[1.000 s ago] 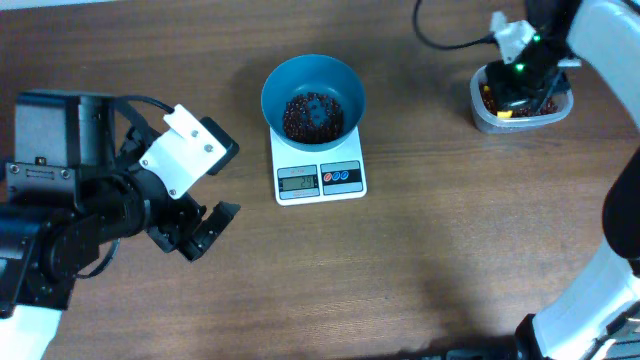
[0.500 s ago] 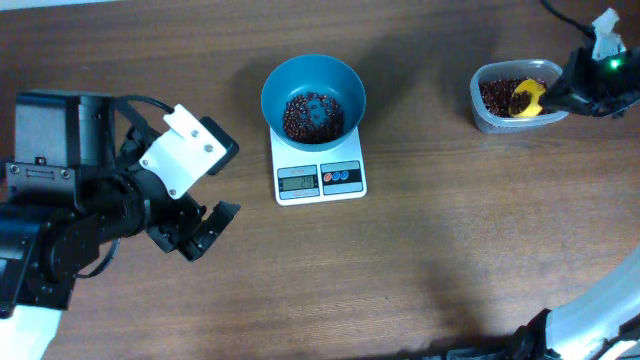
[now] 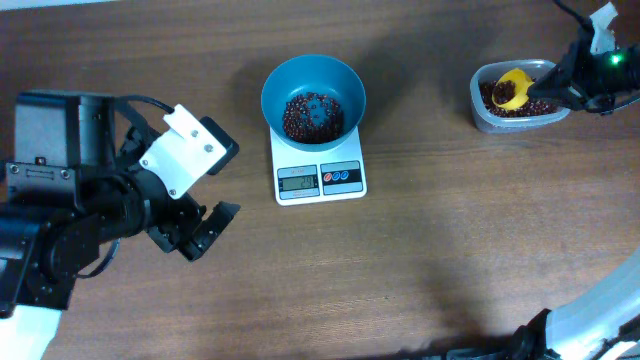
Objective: Scoop item into bowl and weigh 50g on scale
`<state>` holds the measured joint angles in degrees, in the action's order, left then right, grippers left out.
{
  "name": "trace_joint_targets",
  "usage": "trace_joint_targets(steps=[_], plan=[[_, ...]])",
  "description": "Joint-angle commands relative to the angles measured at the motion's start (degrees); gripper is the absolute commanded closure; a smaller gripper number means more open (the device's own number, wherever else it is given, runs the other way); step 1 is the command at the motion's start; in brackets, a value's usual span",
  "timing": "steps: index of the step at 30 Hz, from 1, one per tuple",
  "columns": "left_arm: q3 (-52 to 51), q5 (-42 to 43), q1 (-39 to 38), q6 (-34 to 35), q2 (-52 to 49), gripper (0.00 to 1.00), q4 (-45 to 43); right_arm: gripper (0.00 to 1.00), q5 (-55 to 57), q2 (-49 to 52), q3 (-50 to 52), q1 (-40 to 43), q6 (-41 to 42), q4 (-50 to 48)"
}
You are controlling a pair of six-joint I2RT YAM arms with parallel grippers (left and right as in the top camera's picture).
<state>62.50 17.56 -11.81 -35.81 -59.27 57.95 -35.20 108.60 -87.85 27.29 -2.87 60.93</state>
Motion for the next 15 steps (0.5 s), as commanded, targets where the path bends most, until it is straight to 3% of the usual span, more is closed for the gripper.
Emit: trace_joint_targets(steps=[1,3,15], plan=[[1.1,0.0,0.3,-0.7,0.0,0.01,0.0,0.96,-1.3,-2.5,-0.2,0.9,5.2,0.2],[1.1,0.0,0.3,-0.7,0.0,0.01,0.0,0.96,7.2,-2.4,-0.2,0.8,5.1,-0.1],[1.1,0.0,0.3,-0.7,0.0,0.01,0.0,0.96,-1.7,-4.2,-0.6,2.3,5.1,0.0]])
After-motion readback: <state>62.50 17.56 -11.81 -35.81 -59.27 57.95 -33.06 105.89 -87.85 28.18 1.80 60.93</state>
